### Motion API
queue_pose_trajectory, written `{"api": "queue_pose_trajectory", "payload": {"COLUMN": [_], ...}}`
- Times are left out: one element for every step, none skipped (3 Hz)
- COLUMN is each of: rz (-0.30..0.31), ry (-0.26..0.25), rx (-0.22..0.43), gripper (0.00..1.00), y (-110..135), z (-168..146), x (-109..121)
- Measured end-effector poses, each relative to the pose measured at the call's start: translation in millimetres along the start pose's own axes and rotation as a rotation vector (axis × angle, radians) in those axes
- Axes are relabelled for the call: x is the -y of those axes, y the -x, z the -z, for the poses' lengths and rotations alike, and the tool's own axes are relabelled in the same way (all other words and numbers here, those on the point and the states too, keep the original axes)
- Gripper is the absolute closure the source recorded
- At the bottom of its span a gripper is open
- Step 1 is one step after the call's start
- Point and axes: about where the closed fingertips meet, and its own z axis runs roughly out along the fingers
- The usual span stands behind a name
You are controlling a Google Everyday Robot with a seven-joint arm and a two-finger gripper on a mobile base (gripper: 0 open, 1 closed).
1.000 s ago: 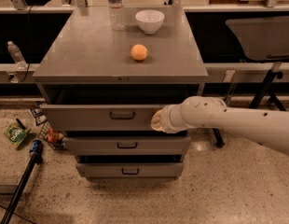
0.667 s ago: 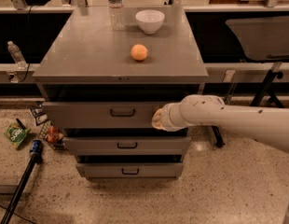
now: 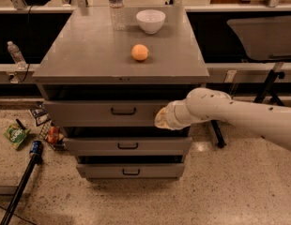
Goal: Close top drawer
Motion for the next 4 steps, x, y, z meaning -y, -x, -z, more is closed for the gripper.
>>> {"api": "queue_pose_trajectory", "payload": {"rz": [-0.055, -0.132, -0.241, -0.331], "ry": [0.095, 0.150, 0.184, 0.191], "rx": [0.053, 0.161, 0.344, 0.530], "gripper": [1.00, 1.00, 1.00, 1.00], "y": [11, 44, 84, 120], "z": [34, 85, 130, 167], "x": [-21, -24, -17, -3]}}
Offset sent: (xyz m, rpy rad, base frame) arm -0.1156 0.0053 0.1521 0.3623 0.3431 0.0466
